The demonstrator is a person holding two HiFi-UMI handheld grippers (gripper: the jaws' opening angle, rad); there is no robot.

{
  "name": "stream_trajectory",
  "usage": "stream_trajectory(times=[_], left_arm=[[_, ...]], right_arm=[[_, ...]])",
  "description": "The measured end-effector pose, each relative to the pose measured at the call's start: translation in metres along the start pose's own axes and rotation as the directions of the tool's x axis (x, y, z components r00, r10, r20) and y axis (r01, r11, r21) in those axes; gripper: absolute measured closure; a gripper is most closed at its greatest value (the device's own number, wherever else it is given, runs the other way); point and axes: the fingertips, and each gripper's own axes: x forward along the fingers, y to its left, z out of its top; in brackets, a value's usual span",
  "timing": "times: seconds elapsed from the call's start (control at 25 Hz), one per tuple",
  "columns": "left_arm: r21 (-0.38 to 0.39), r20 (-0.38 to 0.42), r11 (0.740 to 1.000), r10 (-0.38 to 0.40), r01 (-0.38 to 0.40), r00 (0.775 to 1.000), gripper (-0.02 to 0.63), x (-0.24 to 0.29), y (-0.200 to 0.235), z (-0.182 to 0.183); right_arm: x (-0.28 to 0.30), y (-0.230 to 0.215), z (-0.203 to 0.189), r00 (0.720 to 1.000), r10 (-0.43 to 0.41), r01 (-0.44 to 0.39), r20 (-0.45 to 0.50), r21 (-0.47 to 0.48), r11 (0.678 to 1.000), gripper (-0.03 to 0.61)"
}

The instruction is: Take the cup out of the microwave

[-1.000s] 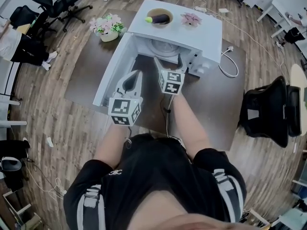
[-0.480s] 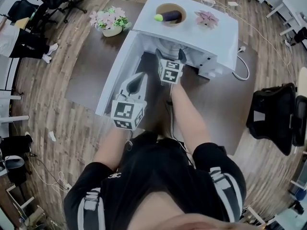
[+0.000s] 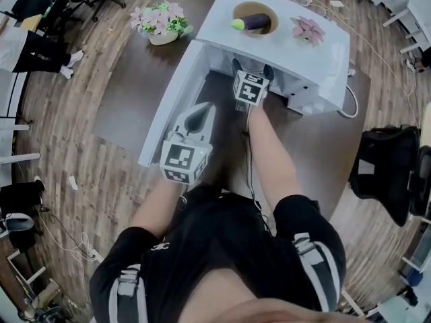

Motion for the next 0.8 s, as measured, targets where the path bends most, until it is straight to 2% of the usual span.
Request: stream_trajectory(times=[0.24,0.48,0.68,0.8], left_arm=[[-0.022,-0.017,1.000,0.003,-0.003,1.000,0.612,-0.004,0.004,-0.010],[-0.024,-0.031,1.000,0.001,-0.002,1.000,0.612,-0.009,0.005,-0.014],[-0.020,-0.042,1.000,0.003,-0.004,0.999,0.612,-0.014,0.006,-0.018],[-0.018,-0.037,1.000,0.005,-0.006,0.999,0.612,-0.018,0.006,-0.017]], right_arm=[[0.011,-0.017,0.007,0.996,-0.089,0.088,-0.022,-0.012,0.996,0.124],[0.027,-0.024,0.018,0.990,-0.130,0.128,-0.054,-0.030,0.991,0.127],[0.030,-0.029,0.018,0.988,-0.149,0.147,-0.045,-0.045,0.988,0.130],[0.023,-0.024,0.016,0.993,-0.114,0.113,-0.028,-0.029,0.993,0.130]])
